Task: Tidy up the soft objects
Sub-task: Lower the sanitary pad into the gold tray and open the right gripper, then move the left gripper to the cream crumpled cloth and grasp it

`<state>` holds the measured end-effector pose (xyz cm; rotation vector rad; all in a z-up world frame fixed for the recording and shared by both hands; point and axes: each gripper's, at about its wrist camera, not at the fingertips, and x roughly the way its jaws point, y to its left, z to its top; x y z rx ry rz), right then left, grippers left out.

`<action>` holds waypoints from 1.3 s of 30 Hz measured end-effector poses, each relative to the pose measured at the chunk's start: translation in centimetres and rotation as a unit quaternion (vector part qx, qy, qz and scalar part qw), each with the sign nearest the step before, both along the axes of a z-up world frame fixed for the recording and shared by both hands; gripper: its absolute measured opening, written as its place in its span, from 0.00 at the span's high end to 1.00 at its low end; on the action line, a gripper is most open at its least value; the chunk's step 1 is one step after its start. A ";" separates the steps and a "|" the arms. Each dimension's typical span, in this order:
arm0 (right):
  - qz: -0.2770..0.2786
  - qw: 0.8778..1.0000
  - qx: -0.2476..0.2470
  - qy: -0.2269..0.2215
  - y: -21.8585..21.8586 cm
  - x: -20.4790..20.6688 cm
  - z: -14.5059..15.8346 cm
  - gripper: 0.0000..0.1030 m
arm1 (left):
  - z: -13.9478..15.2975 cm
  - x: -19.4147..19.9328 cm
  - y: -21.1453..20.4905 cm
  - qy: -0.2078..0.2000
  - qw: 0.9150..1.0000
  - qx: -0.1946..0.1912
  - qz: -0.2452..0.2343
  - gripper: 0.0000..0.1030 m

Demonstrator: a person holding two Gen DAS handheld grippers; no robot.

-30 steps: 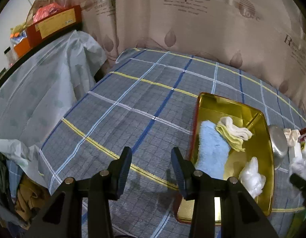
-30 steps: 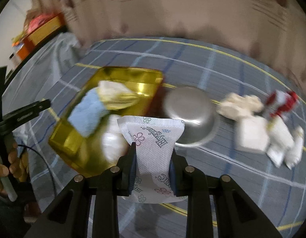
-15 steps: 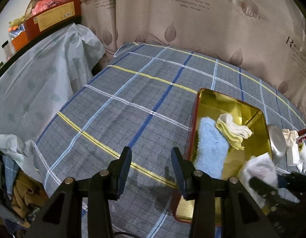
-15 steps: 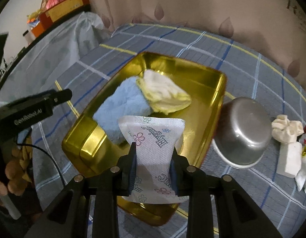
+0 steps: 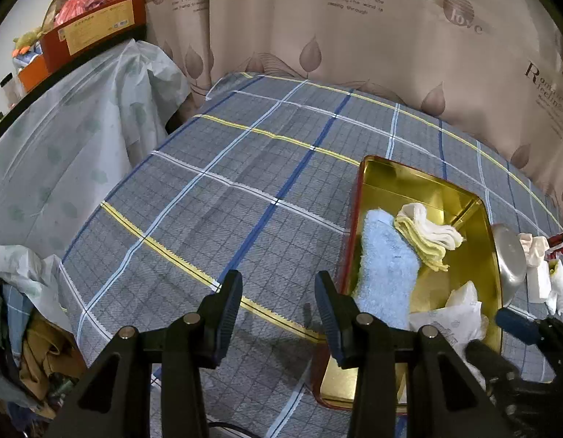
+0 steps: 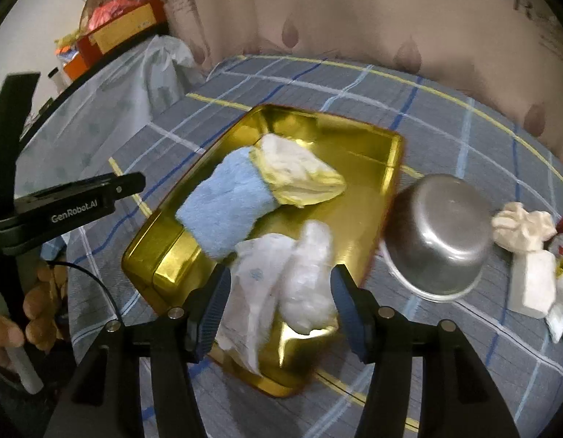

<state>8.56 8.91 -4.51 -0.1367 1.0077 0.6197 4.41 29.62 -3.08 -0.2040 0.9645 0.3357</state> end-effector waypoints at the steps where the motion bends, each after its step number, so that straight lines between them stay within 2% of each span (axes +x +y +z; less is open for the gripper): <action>1: -0.005 1.000 0.002 -0.001 -0.7 0.0 0.3 0.47 | 0.0 0.0 -0.1 0.000 1.000 0.001 -0.001 0.59; 6: -0.041 0.999 0.010 -0.012 -5.1 -0.2 1.6 0.44 | -0.1 0.1 -0.5 0.001 1.000 0.008 -0.006 0.59; 8: -0.065 0.998 0.006 -0.021 -8.1 -0.1 2.2 0.39 | -0.1 0.2 -0.7 0.000 1.000 0.011 -0.007 0.59; 12: -0.129 0.991 -0.016 -0.041 -15.3 0.1 3.4 0.38 | -0.2 0.3 -0.9 0.002 1.000 0.017 -0.010 0.59; 15: -0.194 0.979 -0.037 -0.054 -22.1 0.4 4.0 0.36 | -0.4 0.4 -1.3 0.006 0.999 0.028 -0.014 0.59; 20: -0.311 0.945 -0.075 -0.071 -34.2 1.0 3.7 0.33 | -0.5 0.6 -2.5 0.004 0.999 0.038 -0.038 0.59; 22: -0.328 0.938 -0.081 -0.074 -37.4 1.1 2.9 0.32 | -0.2 0.7 -3.6 0.000 0.997 0.046 -0.054 0.59; 25: -0.347 0.928 -0.111 -0.075 -40.6 1.6 0.8 0.31 | 0.4 0.9 -5.6 -0.006 0.995 0.053 -0.084 0.59; 29: -0.370 0.923 -0.090 -0.050 -43.7 2.6 -2.9 0.30 | 1.5 1.3 -8.8 -0.013 0.989 0.063 -0.130 0.59; 31: -0.385 0.918 -0.084 -0.052 -44.7 2.7 -4.2 0.30 | 2.1 1.7 -10.4 -0.015 0.986 0.059 -0.154 0.59; 36: -0.406 0.910 -0.072 -0.050 -46.9 3.5 -6.1 0.26 | 3.0 3.1 -13.9 -0.016 0.980 0.031 -0.197 0.59; 39: -0.407 0.909 -0.071 -0.047 -47.7 4.2 -6.1 0.25 | 3.2 4.1 -16.4 -0.013 0.974 0.029 -0.223 0.59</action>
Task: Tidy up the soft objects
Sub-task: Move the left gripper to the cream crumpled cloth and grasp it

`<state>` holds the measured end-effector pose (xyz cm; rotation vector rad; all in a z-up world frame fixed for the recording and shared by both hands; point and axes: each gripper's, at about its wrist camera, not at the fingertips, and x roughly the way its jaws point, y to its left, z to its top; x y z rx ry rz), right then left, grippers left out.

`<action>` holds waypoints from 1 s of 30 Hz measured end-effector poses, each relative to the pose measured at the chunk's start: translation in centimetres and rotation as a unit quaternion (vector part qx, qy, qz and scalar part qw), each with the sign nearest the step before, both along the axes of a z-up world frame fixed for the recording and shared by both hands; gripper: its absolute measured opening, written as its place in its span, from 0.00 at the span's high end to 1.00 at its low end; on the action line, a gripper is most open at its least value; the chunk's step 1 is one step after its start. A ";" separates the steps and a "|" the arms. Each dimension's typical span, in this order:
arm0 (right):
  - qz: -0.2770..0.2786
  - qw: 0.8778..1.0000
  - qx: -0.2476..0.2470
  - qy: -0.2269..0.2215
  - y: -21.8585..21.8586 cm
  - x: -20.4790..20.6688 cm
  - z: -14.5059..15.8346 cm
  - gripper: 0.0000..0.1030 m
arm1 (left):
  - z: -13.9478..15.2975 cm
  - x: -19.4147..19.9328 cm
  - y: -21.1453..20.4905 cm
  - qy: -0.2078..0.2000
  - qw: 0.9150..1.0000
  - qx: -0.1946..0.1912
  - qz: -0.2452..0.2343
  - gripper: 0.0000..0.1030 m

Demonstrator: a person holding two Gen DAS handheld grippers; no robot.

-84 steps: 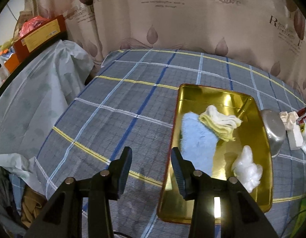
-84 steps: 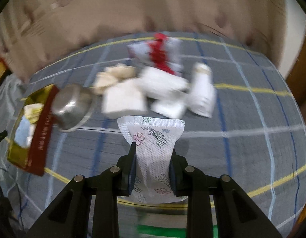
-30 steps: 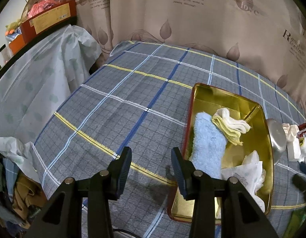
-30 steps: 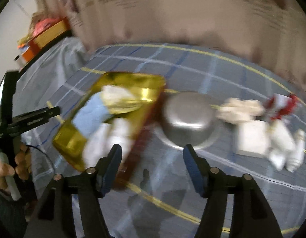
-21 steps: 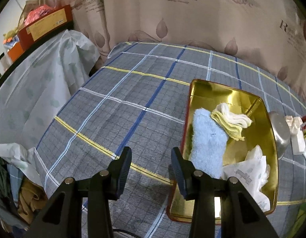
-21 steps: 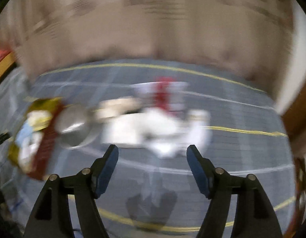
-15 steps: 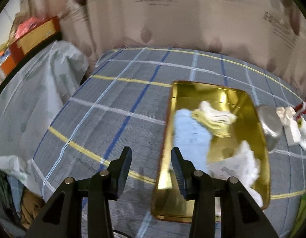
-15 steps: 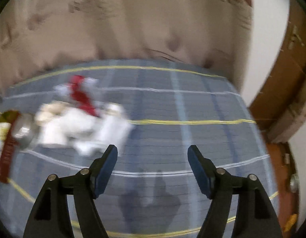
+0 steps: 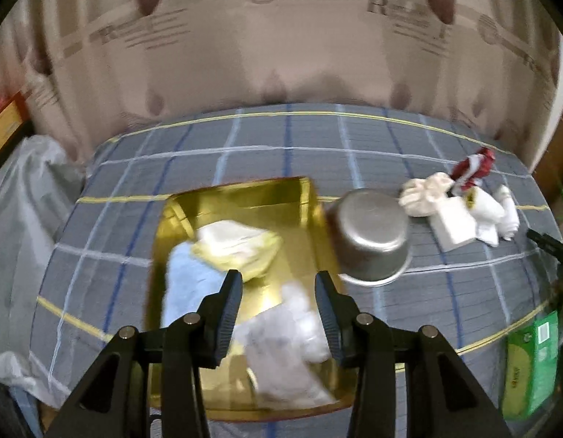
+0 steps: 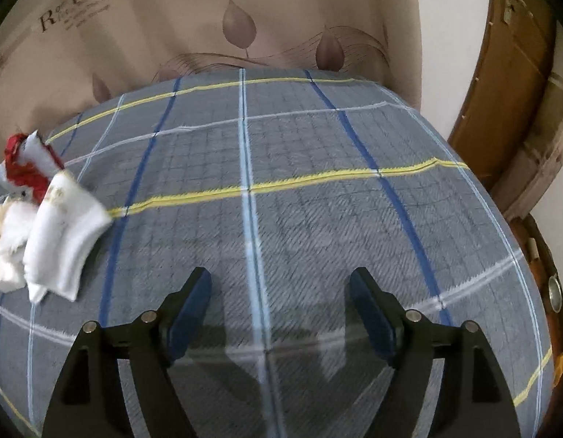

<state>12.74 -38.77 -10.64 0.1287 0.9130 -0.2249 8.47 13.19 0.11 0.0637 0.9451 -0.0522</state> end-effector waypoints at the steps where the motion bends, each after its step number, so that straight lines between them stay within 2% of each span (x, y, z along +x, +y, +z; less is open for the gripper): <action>1: 0.001 1.000 -0.005 0.001 -0.2 0.4 0.1 0.25 | 0.0 0.3 -0.5 0.001 1.000 0.001 -0.005 0.59; 3: 0.006 1.000 -0.012 0.008 -0.5 1.1 -0.2 0.20 | 0.0 0.9 -1.8 0.003 1.000 0.004 -0.019 0.59; 5: 0.008 1.000 -0.008 0.014 -1.1 1.8 -0.7 0.10 | -0.1 1.3 -3.2 0.005 1.000 0.002 -0.031 0.59; 8: 0.007 1.000 -0.002 0.023 -1.6 2.7 -1.0 0.00 | -0.2 1.8 -5.1 0.005 0.999 0.004 -0.052 0.59; 22: 0.008 1.000 0.000 0.023 -1.8 3.0 -1.1 0.00 | -1.5 6.2 -13.4 0.026 0.988 -0.019 -0.152 0.59; 27: 0.008 1.000 0.000 0.023 -1.8 3.0 -1.1 0.00 | -2.6 8.7 -15.5 0.042 0.984 -0.039 -0.167 0.59; 30: 0.009 1.000 0.000 0.023 -1.8 3.0 -1.1 0.00 | -3.3 10.2 -16.3 0.049 0.985 -0.039 -0.161 0.59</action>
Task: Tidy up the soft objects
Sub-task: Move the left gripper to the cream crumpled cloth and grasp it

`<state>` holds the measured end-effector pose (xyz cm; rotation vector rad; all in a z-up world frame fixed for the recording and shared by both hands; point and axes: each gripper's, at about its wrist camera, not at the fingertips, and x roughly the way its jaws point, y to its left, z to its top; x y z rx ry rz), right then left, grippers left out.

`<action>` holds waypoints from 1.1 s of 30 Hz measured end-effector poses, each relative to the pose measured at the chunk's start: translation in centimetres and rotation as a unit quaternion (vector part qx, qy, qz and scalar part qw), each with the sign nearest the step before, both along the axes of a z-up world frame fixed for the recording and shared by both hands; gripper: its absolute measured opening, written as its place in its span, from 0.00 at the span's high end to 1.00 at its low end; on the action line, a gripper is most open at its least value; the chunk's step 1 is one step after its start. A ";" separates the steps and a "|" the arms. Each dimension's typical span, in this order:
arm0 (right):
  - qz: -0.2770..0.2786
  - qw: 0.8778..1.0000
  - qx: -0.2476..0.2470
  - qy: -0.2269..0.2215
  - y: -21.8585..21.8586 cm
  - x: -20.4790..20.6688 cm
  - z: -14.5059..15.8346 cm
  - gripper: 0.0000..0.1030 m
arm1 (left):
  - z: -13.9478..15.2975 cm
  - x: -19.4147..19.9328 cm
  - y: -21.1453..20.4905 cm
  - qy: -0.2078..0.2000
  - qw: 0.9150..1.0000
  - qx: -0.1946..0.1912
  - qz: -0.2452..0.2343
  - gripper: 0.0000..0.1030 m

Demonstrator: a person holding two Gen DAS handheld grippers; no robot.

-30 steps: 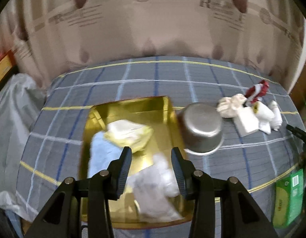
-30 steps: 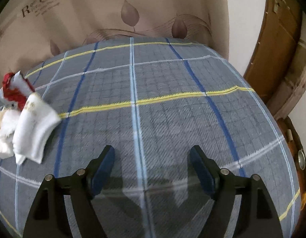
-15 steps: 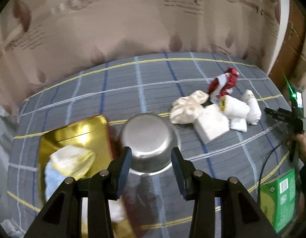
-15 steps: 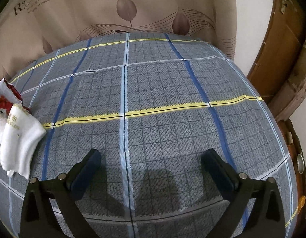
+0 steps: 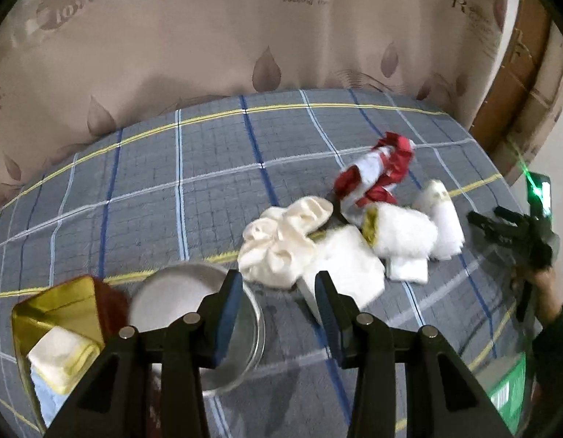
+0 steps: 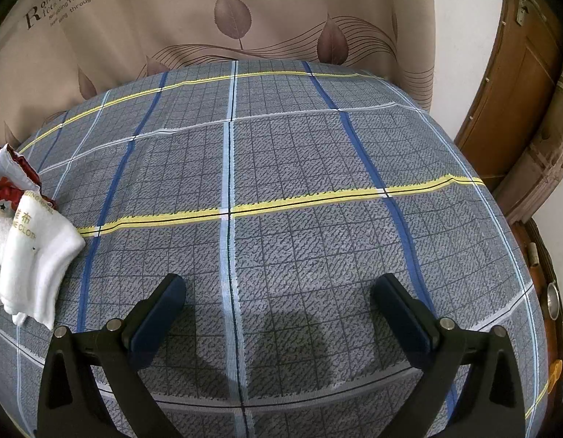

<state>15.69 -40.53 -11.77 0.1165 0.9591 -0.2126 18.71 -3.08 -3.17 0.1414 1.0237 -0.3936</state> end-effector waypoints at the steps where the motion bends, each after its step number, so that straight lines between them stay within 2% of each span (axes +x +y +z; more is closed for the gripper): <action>1: 0.000 1.000 0.000 0.000 0.0 0.0 0.0 0.00 | -0.2 0.5 -0.3 0.003 1.000 -0.002 -0.006 0.59; 9: 0.000 1.000 0.000 0.000 0.0 0.0 0.0 0.00 | -2.0 3.0 -3.1 0.018 0.999 0.013 -0.025 0.59; 18: 0.000 1.000 0.000 -0.001 0.0 0.0 0.0 0.00 | -4.4 5.6 -3.1 0.035 0.999 0.006 0.026 0.59; 20: 0.001 1.000 0.000 -0.001 0.0 0.0 0.0 0.00 | -4.5 5.7 -2.9 0.033 0.999 -0.006 0.030 0.60; 21: 0.001 1.000 0.000 -0.001 0.0 0.0 0.0 0.00 | -4.5 5.7 -2.7 0.030 0.999 -0.009 0.036 0.62; 23: 0.001 1.000 0.000 -0.001 0.0 0.0 0.0 0.00 | -4.6 5.7 -2.7 0.031 0.999 -0.009 0.034 0.85; 28: 0.001 1.000 0.000 -0.001 0.0 0.0 -0.1 0.00 | -4.8 5.6 -2.9 0.031 0.999 0.002 0.035 0.91; 33: 0.001 1.000 0.000 -0.002 0.0 0.0 -0.1 0.00 | -4.3 5.1 -3.1 0.023 0.999 0.008 0.036 0.93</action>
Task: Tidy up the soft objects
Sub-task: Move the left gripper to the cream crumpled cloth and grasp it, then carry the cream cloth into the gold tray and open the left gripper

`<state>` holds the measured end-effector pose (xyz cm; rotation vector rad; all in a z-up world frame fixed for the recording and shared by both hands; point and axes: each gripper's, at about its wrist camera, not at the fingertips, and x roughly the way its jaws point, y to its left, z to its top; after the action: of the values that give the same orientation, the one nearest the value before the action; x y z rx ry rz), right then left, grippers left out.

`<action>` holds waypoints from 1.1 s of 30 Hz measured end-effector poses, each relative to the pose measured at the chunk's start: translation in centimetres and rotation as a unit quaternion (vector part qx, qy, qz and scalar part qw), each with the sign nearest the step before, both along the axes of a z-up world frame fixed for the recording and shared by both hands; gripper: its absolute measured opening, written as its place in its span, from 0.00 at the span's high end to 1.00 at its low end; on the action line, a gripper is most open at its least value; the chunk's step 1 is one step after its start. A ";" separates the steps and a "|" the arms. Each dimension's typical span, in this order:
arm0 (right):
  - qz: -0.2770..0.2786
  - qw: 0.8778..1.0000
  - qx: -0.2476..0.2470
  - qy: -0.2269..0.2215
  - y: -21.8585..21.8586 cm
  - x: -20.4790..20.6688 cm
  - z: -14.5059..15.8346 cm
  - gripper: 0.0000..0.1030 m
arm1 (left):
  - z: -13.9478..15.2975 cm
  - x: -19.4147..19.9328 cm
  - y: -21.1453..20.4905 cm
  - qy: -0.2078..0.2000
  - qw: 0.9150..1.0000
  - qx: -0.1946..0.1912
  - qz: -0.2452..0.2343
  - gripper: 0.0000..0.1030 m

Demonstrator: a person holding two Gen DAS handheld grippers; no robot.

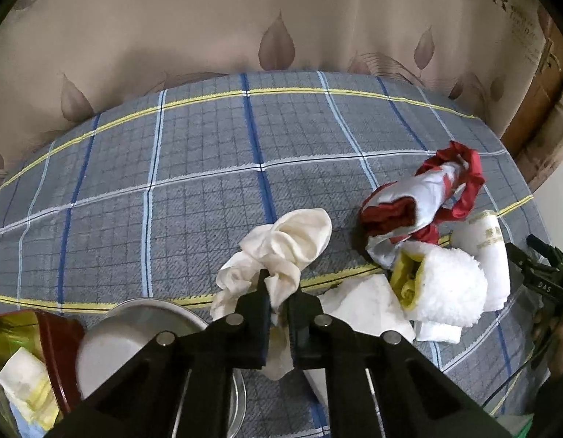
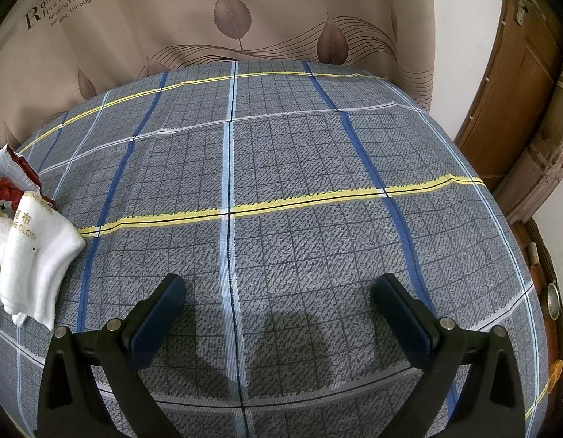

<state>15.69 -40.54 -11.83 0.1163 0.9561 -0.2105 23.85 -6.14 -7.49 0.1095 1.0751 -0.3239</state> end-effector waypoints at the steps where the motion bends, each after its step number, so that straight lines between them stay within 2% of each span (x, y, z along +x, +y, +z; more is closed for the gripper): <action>1: 0.000 1.000 0.000 0.000 0.0 0.0 0.0 0.00 | 0.2 -0.1 0.0 -0.003 1.000 0.000 0.000 0.93; 11: 0.000 1.000 0.000 0.000 0.0 0.0 0.0 0.00 | 1.5 -1.3 0.1 -0.025 1.000 0.008 -0.006 0.93; 22: 0.001 1.000 0.000 -0.001 0.0 0.0 0.0 0.00 | 2.8 -2.6 0.5 -0.030 0.999 -0.005 -0.010 0.93; 33: 0.001 1.000 0.000 -0.001 0.0 0.0 0.0 0.00 | 5.3 -4.7 1.8 -0.032 0.999 -0.028 -0.017 0.93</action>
<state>15.68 -40.54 -11.86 0.1150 0.9534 -0.2087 19.13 -4.29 -2.22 0.0864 1.0014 -0.3787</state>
